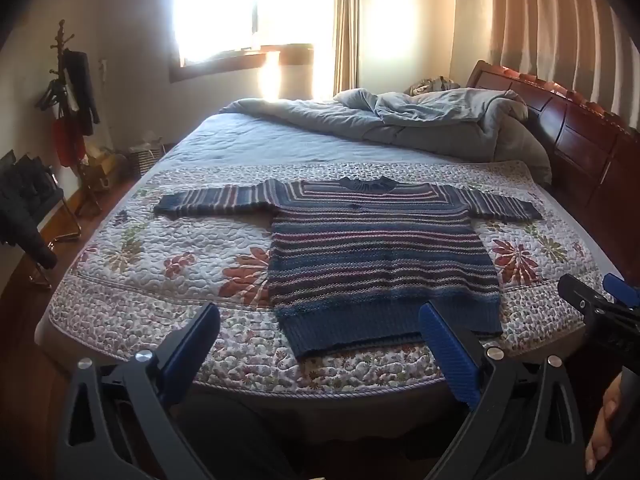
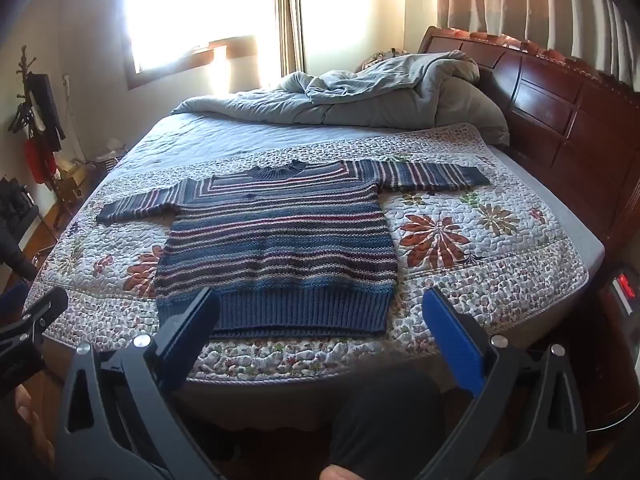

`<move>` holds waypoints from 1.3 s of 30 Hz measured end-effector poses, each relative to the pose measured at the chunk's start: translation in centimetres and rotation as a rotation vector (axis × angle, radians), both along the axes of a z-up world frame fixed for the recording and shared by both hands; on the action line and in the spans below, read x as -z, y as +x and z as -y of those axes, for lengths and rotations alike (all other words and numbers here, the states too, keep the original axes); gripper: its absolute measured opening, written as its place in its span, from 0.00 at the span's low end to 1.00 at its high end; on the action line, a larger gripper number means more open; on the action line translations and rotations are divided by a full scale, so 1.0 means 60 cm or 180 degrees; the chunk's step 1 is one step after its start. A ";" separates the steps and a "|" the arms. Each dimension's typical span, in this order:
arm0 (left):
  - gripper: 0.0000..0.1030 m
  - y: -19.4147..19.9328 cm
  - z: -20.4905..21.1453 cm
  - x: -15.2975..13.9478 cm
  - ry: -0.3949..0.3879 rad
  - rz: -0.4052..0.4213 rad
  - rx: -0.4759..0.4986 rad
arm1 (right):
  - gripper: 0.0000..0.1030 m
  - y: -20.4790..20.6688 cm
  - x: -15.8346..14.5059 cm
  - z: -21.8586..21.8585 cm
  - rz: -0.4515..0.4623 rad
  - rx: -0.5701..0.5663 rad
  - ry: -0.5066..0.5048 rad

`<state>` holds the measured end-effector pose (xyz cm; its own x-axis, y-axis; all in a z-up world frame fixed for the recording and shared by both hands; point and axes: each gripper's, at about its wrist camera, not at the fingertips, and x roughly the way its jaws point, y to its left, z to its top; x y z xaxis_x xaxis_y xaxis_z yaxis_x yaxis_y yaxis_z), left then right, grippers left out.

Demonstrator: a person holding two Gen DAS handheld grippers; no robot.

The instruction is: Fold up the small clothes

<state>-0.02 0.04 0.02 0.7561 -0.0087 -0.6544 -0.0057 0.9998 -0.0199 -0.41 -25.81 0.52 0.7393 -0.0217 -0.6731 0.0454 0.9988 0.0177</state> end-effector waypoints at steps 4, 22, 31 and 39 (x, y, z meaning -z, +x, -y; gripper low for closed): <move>0.96 0.001 0.001 0.001 0.0001 -0.0011 -0.0001 | 0.98 -0.001 0.000 0.001 0.0005 0.0009 0.0016; 0.96 0.002 0.001 -0.001 -0.0010 -0.0019 -0.0003 | 0.98 0.002 0.001 0.000 -0.0011 0.0003 0.0010; 0.96 0.001 0.001 -0.005 -0.0010 -0.0006 -0.0017 | 0.98 0.003 0.005 0.001 -0.0011 -0.0006 0.0004; 0.96 0.003 -0.004 -0.011 -0.0017 0.0007 -0.0028 | 0.98 0.001 -0.002 0.000 0.0000 -0.0006 -0.0004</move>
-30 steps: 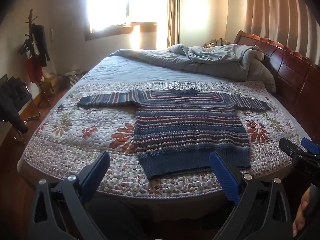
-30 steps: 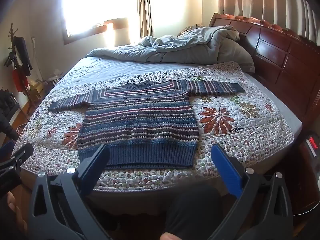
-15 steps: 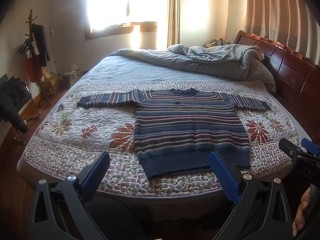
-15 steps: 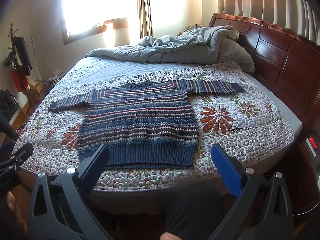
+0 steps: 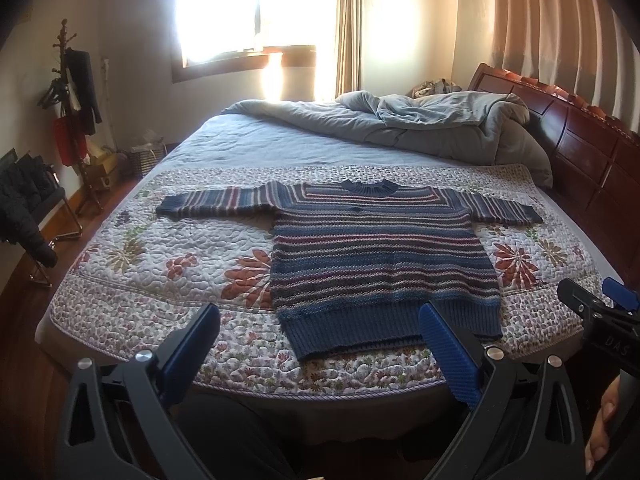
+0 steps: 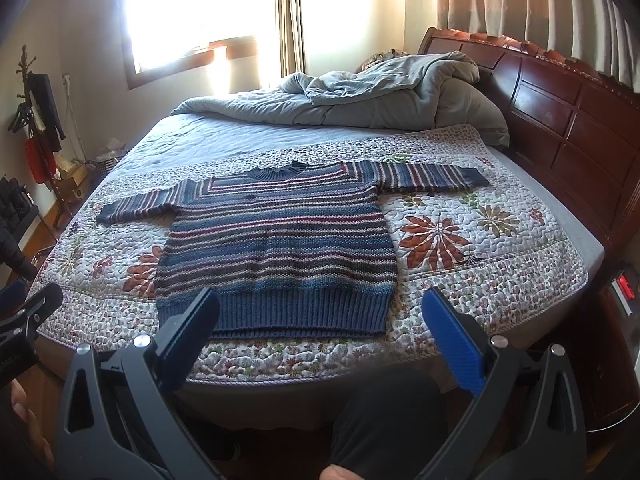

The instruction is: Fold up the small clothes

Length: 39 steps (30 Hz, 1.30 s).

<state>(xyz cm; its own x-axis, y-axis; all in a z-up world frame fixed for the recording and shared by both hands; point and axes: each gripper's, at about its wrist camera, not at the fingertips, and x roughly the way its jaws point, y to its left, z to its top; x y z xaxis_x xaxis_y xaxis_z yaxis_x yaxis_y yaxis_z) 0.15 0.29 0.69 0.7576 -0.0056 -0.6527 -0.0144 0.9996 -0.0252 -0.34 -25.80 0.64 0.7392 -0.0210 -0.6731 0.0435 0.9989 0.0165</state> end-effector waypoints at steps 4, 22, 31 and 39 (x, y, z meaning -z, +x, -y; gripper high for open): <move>0.96 0.001 -0.003 -0.003 0.0001 -0.0002 0.0000 | 0.98 0.001 -0.002 -0.001 -0.0002 0.0001 0.0001; 0.96 -0.001 -0.008 -0.008 0.0000 0.0008 -0.0001 | 0.98 0.001 -0.007 -0.002 0.0009 0.0008 0.0001; 0.96 -0.003 -0.005 -0.003 0.0002 0.0001 -0.0006 | 0.98 0.000 0.001 0.000 -0.0018 0.0015 0.0011; 0.96 -0.003 -0.004 0.000 0.0003 -0.0004 -0.0006 | 0.98 0.002 0.006 0.001 -0.0034 0.0023 0.0018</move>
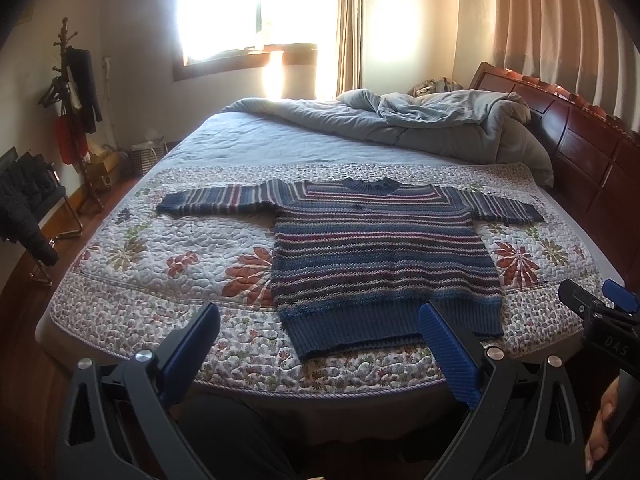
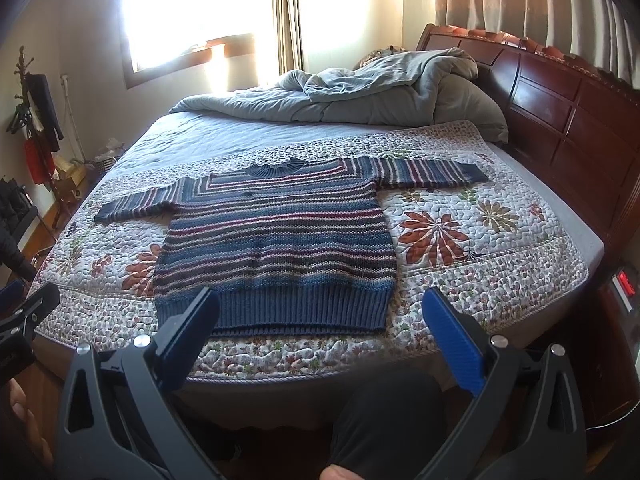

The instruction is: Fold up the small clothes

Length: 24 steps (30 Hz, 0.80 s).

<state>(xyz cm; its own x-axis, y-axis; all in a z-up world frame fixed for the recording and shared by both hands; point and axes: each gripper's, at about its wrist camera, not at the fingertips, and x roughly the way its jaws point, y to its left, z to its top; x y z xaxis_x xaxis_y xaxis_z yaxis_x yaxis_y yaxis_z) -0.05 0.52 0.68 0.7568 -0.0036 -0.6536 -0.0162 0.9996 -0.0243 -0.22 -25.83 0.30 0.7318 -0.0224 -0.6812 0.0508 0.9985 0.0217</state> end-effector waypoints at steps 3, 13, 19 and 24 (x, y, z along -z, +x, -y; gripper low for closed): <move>0.96 0.000 0.000 0.000 0.0002 -0.0001 0.0000 | 0.98 0.000 0.003 0.001 -0.0005 0.0002 0.0004; 0.96 0.000 0.000 0.004 0.0002 -0.0003 -0.0004 | 0.98 0.000 0.007 0.002 -0.0014 0.0005 0.0014; 0.96 0.001 -0.001 0.005 0.0000 -0.0007 -0.0003 | 0.98 0.000 0.007 0.003 -0.0015 0.0007 0.0013; 0.96 0.000 -0.002 0.008 0.0001 -0.0009 -0.0004 | 0.98 0.001 0.008 0.004 -0.0023 0.0008 0.0015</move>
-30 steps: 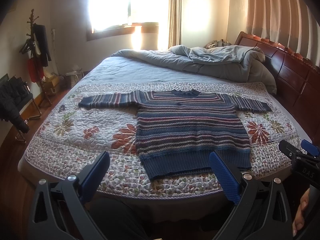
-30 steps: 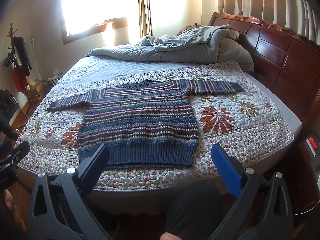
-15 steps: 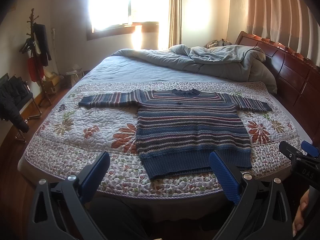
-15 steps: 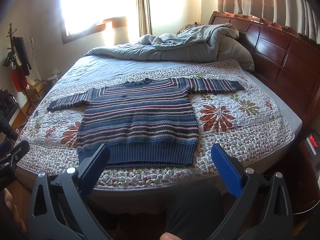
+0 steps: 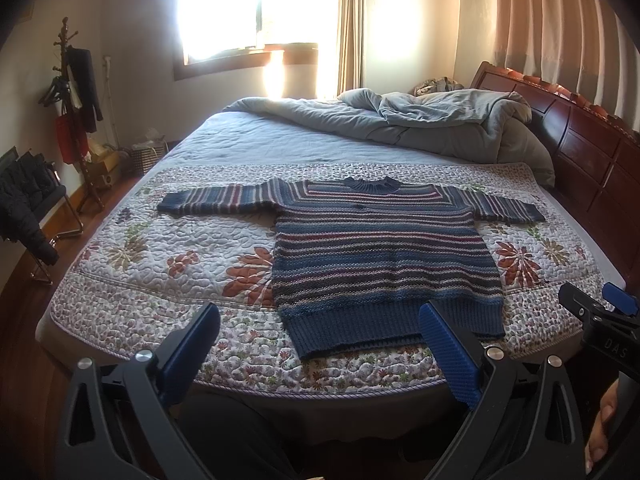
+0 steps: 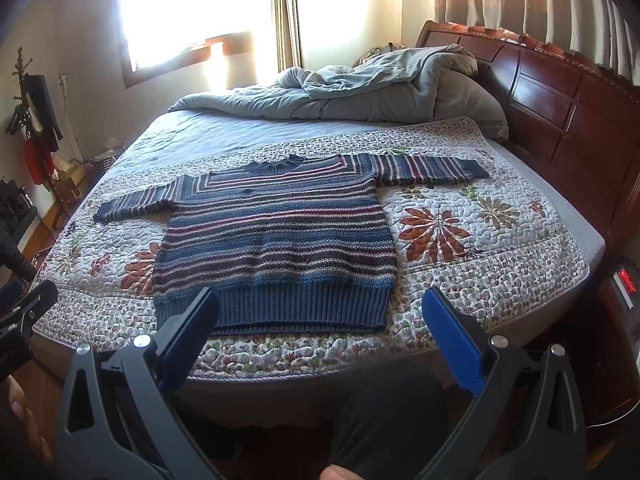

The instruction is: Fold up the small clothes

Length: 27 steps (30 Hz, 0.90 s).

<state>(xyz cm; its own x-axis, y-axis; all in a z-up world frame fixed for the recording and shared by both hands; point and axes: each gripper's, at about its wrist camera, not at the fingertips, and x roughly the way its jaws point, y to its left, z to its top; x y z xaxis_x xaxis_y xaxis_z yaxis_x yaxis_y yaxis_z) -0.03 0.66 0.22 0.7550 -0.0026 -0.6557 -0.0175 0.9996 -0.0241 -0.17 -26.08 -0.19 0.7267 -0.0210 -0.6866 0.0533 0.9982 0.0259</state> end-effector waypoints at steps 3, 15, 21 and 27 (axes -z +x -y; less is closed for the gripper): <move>0.96 0.000 0.000 0.000 0.0004 -0.0001 0.0001 | 0.98 0.000 0.000 0.000 -0.0001 0.0001 0.0004; 0.96 0.067 0.018 0.042 -0.0038 -0.0172 0.0207 | 0.98 0.053 0.009 0.031 0.0082 -0.0057 -0.0089; 0.97 0.184 0.056 0.108 -0.0544 -0.0315 0.0958 | 0.98 0.196 0.057 0.183 0.0015 -0.0017 0.0657; 0.97 0.330 0.108 0.155 -0.0663 -0.0409 0.1073 | 0.98 0.369 0.156 0.388 -0.0346 0.0456 0.1283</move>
